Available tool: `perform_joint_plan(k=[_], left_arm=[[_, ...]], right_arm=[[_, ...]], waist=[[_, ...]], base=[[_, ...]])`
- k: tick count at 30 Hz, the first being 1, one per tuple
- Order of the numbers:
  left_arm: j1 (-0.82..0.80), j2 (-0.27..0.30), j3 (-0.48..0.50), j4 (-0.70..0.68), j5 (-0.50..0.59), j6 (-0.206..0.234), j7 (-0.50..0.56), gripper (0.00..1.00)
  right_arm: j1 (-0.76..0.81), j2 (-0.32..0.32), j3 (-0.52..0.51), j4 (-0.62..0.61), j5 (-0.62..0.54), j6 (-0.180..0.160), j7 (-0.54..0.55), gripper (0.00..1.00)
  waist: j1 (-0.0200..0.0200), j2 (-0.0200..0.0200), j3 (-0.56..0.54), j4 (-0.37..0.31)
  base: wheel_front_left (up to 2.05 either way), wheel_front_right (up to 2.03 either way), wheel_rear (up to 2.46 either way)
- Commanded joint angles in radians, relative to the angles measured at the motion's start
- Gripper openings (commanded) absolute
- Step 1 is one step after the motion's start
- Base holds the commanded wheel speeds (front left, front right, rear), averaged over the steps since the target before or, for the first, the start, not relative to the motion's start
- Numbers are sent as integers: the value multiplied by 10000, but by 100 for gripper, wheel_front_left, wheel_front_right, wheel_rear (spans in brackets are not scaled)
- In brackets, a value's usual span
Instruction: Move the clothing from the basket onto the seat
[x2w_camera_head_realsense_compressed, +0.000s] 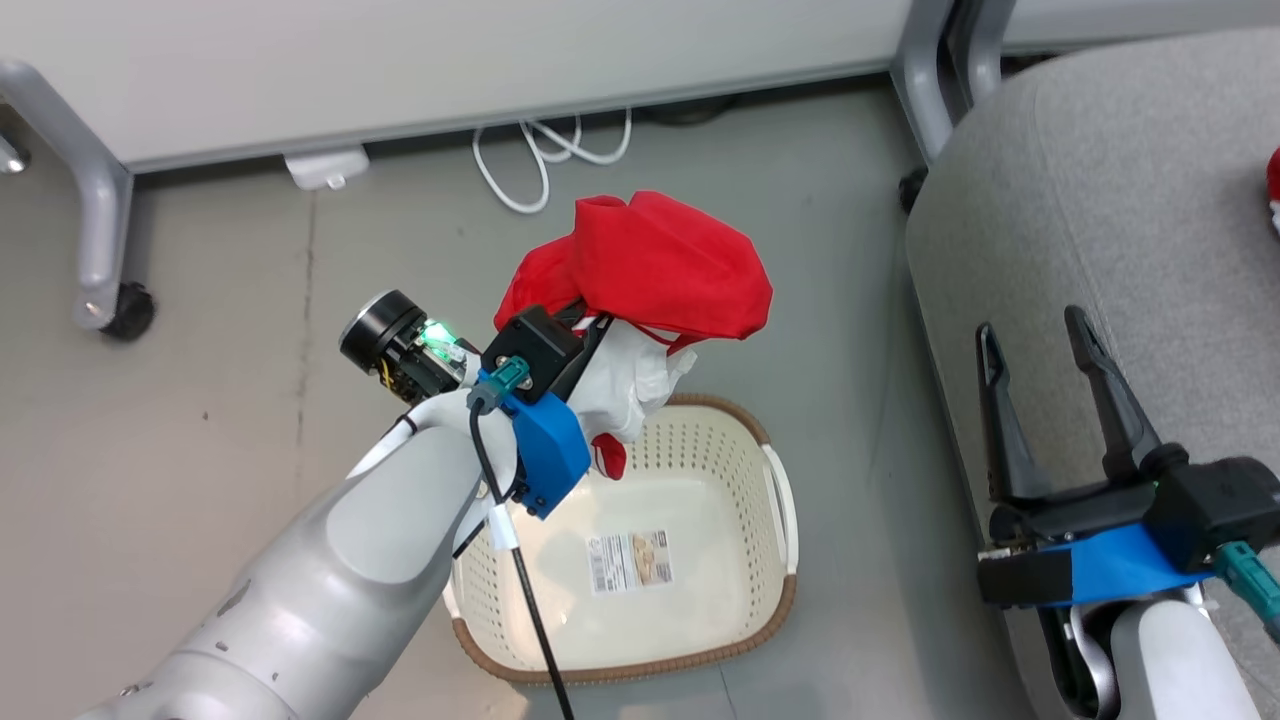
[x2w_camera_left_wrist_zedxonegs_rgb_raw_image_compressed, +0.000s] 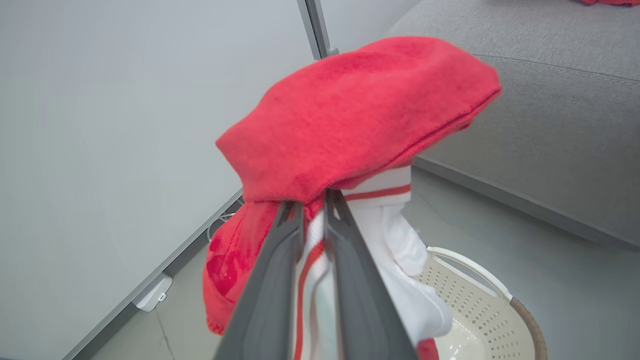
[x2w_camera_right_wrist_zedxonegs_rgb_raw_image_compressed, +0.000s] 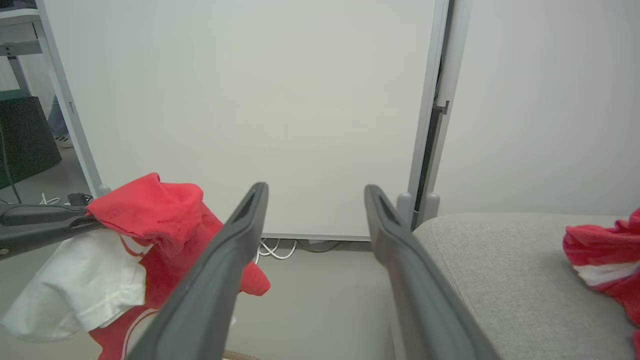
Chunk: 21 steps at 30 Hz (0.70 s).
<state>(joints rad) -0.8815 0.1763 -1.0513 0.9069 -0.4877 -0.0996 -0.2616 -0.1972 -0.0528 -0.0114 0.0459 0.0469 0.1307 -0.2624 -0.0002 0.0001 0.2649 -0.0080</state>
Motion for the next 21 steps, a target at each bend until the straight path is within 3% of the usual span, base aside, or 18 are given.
perform_joint_plan(k=[1,12,21], left_arm=[[224,84,177,-209,-21,71,-49,0],[1435,333,1621,-2146,133,415,-49,0],[2314,283,2024,-3339,342,594,-49,0]], right_arm=[[242,-27,-12,62,65,1,-38,100],[1143,14,-45,283,221,1,-40,100],[1588,28,-29,357,361,1,-40,100]], waist=[[2,-1,-629,230],[2,-1,-1896,535],[2,-1,-2404,759]], base=[[0,0,0],[0,0,0],[0,0,0]])
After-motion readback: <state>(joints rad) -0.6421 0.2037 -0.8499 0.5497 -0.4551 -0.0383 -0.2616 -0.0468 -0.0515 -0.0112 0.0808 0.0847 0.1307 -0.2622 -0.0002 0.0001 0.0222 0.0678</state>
